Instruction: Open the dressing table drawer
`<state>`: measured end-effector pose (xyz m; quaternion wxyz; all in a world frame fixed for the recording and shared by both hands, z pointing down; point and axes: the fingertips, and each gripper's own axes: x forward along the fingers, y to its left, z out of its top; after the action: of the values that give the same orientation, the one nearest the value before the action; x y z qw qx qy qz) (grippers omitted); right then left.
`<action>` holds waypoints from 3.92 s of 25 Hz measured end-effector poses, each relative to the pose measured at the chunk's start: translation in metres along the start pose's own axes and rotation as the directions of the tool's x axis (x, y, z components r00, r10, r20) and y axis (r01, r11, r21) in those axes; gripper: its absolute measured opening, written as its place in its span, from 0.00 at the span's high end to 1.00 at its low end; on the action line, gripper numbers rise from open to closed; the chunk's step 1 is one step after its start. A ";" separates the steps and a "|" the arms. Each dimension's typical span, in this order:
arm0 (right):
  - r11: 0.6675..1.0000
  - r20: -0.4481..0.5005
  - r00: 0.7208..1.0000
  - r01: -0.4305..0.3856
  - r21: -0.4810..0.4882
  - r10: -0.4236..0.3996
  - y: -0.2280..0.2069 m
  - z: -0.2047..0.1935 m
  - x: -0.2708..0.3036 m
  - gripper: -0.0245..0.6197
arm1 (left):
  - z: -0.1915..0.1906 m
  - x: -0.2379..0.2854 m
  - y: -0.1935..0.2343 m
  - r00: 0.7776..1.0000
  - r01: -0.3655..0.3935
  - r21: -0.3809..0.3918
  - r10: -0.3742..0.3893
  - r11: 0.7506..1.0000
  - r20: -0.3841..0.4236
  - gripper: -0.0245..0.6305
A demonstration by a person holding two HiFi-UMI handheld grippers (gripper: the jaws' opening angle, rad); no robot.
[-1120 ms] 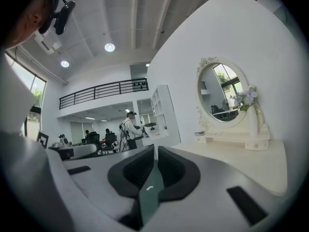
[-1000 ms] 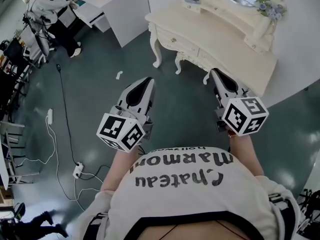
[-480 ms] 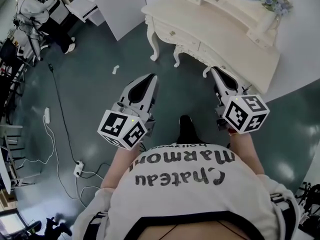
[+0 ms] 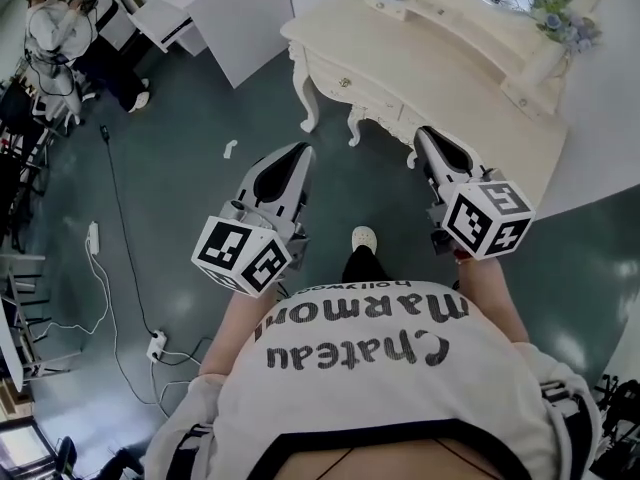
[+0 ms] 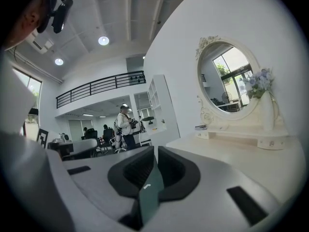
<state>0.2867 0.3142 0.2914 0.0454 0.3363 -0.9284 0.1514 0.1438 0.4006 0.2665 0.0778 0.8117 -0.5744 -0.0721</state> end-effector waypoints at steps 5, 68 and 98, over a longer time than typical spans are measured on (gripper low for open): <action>1.000 0.012 1.000 -0.022 -0.018 0.022 -0.027 0.032 0.043 0.90 | 0.024 0.045 0.026 1.000 -0.026 0.014 0.025 1.000 0.014 0.93; 0.959 -0.128 0.956 0.276 0.069 -0.266 -0.264 0.095 0.434 0.90 | 0.085 0.425 0.356 0.980 0.194 -0.064 -0.197 0.979 -0.042 0.93; 0.830 -0.427 0.768 0.554 0.070 -0.477 -0.361 -0.032 0.521 0.66 | 0.037 0.430 0.490 0.985 0.063 -0.208 -0.095 0.976 -0.146 0.93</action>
<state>0.1158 -0.2568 0.5097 0.2373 0.5444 -0.7520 0.2859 -0.1739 -0.1679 0.3206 0.2014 0.8249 -0.5235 -0.0697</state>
